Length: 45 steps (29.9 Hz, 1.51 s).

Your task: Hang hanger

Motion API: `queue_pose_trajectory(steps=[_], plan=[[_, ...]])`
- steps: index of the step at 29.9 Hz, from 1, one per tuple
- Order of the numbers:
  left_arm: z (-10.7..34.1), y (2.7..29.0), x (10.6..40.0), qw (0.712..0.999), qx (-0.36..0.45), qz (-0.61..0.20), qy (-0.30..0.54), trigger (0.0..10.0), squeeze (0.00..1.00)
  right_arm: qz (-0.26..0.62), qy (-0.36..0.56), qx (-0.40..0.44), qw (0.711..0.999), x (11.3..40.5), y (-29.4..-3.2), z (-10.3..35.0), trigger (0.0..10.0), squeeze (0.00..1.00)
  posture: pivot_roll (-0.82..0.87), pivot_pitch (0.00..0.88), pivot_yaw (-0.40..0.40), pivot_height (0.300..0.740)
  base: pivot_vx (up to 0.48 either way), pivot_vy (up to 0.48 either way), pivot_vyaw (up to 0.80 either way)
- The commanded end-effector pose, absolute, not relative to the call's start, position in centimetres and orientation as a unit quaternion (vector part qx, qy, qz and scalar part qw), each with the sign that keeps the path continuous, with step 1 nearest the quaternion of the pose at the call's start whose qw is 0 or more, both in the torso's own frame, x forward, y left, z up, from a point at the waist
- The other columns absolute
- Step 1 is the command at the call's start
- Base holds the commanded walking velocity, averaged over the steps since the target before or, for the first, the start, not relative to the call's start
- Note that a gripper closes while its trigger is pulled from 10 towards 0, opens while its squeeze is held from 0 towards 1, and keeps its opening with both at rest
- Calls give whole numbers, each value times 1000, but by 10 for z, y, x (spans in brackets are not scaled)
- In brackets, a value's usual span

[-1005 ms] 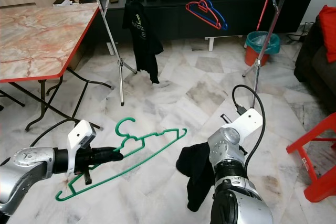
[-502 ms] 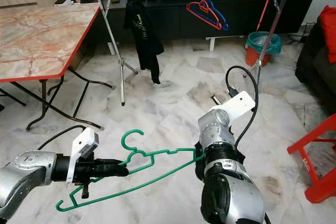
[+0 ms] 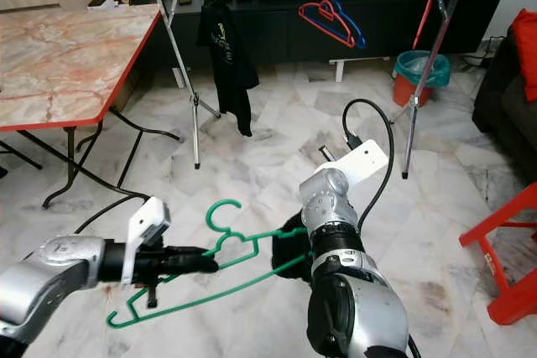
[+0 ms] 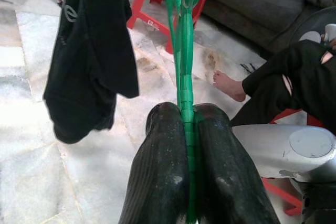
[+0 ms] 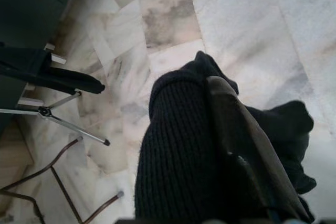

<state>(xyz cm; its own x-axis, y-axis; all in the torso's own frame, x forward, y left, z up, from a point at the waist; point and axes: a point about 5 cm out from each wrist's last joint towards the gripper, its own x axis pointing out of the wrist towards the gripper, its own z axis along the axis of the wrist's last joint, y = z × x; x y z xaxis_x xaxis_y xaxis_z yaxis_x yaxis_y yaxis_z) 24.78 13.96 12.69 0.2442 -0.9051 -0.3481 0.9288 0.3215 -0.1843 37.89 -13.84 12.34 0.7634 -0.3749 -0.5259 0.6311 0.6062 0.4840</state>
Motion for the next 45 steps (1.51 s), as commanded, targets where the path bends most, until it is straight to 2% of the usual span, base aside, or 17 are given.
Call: queue_pose_trajectory(steps=[1,5,7,9,15,20,27,30,40,45], plan=[[126,143,255,803,53,-560,198,10000,0,-272,165,342,884,385,-133,139,10000,0,-21,0,69,740,0,0,0],[119,146,270,831,90,-510,201,10000,0,-265,167,348,884,385,-130,141,10000,0,-20,0,69,740,0,0,0],[118,147,272,836,99,-500,201,10000,0,-264,167,349,884,386,-129,141,10000,0,-21,0,69,740,0,0,0],[114,151,282,857,109,-461,203,10000,0,-262,166,350,884,386,-128,143,10000,0,-21,0,68,740,0,0,0],[112,151,289,869,115,-438,198,10000,0,-252,168,355,884,387,-124,145,10000,0,-20,0,64,740,0,0,0],[120,144,284,860,74,-472,176,10000,0,-245,171,358,885,388,-121,145,10000,0,-17,0,61,740,0,0,0],[125,138,271,827,41,-534,172,10000,0,-239,175,363,883,388,-118,145,10000,0,-15,0,59,740,0,0,0],[126,135,271,826,37,-537,170,10000,0,-239,177,366,882,388,-117,145,10000,0,-13,0,58,740,0,0,0],[123,147,297,884,67,-432,164,10000,0,-232,179,371,881,388,-112,146,10000,0,-12,1,62,740,0,0,0],[124,149,301,896,66,-409,163,10000,0,-230,181,372,881,388,-111,146,10000,0,-12,2,62,740,0,0,0]])
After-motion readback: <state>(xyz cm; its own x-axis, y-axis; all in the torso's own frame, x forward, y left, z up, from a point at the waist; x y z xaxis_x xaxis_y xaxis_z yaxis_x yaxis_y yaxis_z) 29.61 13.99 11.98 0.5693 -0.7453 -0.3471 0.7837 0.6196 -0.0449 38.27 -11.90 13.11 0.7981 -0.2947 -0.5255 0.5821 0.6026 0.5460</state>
